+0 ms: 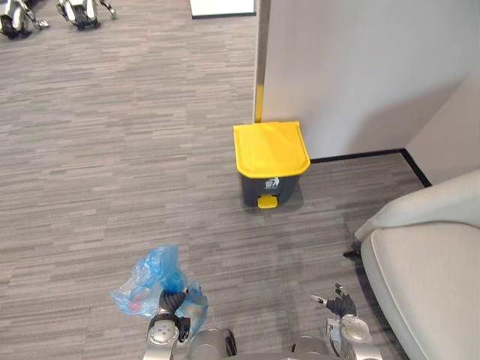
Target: Gather rubbish on tea table into small bin, then transfer packed bag to large trash can.
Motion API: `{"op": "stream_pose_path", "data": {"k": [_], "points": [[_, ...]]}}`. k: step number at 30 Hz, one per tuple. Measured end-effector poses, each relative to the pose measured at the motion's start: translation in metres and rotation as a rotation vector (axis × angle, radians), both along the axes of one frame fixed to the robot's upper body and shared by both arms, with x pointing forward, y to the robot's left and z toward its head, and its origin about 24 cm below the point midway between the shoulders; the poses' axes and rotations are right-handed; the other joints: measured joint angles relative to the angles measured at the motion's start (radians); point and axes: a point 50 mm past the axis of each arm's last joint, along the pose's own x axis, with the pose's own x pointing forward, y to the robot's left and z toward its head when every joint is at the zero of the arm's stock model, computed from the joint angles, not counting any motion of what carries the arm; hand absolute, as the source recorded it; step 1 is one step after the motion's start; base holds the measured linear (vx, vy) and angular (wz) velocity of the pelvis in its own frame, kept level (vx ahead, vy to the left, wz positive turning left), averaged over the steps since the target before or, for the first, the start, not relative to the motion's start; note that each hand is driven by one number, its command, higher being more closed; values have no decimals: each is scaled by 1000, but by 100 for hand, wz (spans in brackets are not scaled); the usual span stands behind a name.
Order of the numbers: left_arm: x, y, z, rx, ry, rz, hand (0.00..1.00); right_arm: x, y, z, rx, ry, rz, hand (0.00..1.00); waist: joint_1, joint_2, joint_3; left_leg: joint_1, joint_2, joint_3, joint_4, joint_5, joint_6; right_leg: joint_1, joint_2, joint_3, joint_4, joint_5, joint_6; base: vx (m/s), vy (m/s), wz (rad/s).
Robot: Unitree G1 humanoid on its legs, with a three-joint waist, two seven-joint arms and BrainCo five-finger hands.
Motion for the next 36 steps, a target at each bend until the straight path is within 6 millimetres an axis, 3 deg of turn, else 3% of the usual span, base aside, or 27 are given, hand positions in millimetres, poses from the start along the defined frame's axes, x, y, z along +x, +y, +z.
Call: {"op": "stream_pose_path", "data": {"k": [2, 5, 6, 7, 9, 10, 11, 13, 15, 17, 19, 22, 24, 26, 29, 32, 33, 34, 36], "points": [[-5, 3, -1, 9, 14, 5, 100, 4, 1, 2, 0, -11, 7, 0, -19, 10, 6, 65, 7, -3, -45, -19, -16, -104, 14, -29, 37, -24, -40, 337, -51, -5], [-6, 4, -2, 7, 16, 13, 100, 2, 0, 1, -7, -2, 11, 0, -41, 21, 13, 142, 40, -12, -66, -54, -51, -205, 73, -73, -125, -34, -63, 335, -165, 8], [-6, 6, -1, 15, 18, 12, 100, 0, 0, 0, -7, 3, 9, 0, -46, 16, 10, 162, 43, -26, -79, -60, -63, -210, 99, -71, -245, -16, -58, 427, -288, 45], [-7, 9, -2, 24, 25, 7, 100, -8, -3, -3, -12, 25, 2, 0, -56, -14, -1, 183, 16, -60, -97, -70, -82, -194, 120, -43, -414, 111, -108, 378, -231, 49], [-3, -5, -7, -20, 38, 6, 100, -16, -15, -6, -33, 68, -22, 0, -42, 36, -12, 198, 56, -149, -102, -60, -103, -177, 157, -60, -398, 67, -142, 392, -190, 16], [-3, -7, -8, -27, 39, 9, 100, -14, -18, -5, -35, 60, -38, 0, -47, 48, -12, 179, 70, -177, -67, -43, -133, -173, 159, -80, -388, 36, -151, 365, -202, 7], [-1, -8, -7, -31, 31, 8, 100, -14, -18, -5, -35, 60, -38, 0, -49, 50, -13, 161, 78, -187, -23, -35, -138, -163, 159, -91, -389, 21, -153, 346, -234, 48], [5, -13, -5, -44, 12, 4, 100, -23, -14, -9, -18, 85, -45, 0, -44, 52, -6, 24, 153, -211, 346, 26, -176, -38, 175, -145, -454, -12, -167, 329, -221, 64], [5, -14, -2, -47, -7, 9, 100, -21, -9, -8, 1, 69, -50, 0, -36, 44, -1, -82, 210, -168, 584, 14, -162, 60, 192, -160, -517, -23, -182, 310, -139, 15], [12, -13, 5, -41, -57, 6, 100, -13, -9, -4, 9, 35, -60, 0, -23, 29, 0, -180, 218, -109, 612, -10, -119, 115, 192, -158, -574, -33, -187, 274, -49, -4], [14, -13, 7, -39, -69, 6, 100, -11, -10, -2, 7, 21, -67, 0, -14, 34, -2, -227, 210, -63, 501, -27, -91, 156, 189, -150, -617, -30, -178, 278, 64, -15], [14, -12, 7, -42, -68, 20, 100, -10, -13, -1, 12, 16, -97, 0, -12, 34, -1, -236, 164, -33, 167, 4, -91, 209, 159, -138, -639, -33, -135, 365, 190, -13], [12, -13, 5, -49, -59, 25, 100, -12, -18, -1, 3, 19, -115, 0, -6, 39, -5, -211, 133, -28, 16, 201, -74, 238, 136, -115, -646, -54, -87, 388, 267, -19], [11, -8, 2, -37, -35, 26, 100, -15, -11, -5, 27, 39, -117, 0, -13, -1, -23, -181, 71, -2, -11, 196, -30, 261, 96, -80, -710, -28, -56, 343, 199, 1], [11, -4, 0, -26, -19, 23, 100, -14, -7, -7, 37, 46, -114, 0, -11, -13, -25, -173, 47, 19, 21, 154, -2, 290, 69, -54, -736, 5, -22, 287, 164, -8], [0, -2, -6, -25, 26, 26, 100, -13, -7, -8, 35, 54, -106, 0, -11, 4, -21, -56, 15, 48, -50, 110, -2, 208, 32, 11, -475, 17, -6, 209, 148, -36], [-6, -1, -9, -19, 47, 23, 100, -12, -5, -8, 38, 54, -97, 0, -14, 8, -19, -9, -1, 54, -86, 104, 1, 144, 8, 17, -312, 45, 12, 180, 114, -16], [-9, -1, -11, -15, 64, 13, 100, -16, -5, -10, 39, 72, -98, 0, -21, 17, -14, 30, -8, 63, -107, 96, 7, 95, -2, 19, -210, 28, 3, 180, 93, -12], [-10, 2, -10, -3, 67, 9, 100, -17, -4, -11, 34, 84, -84, 0, -20, 14, -16, 57, -9, 66, -119, 88, 7, 17, 3, -1, -150, -20, -24, 189, 18, -1]]}}
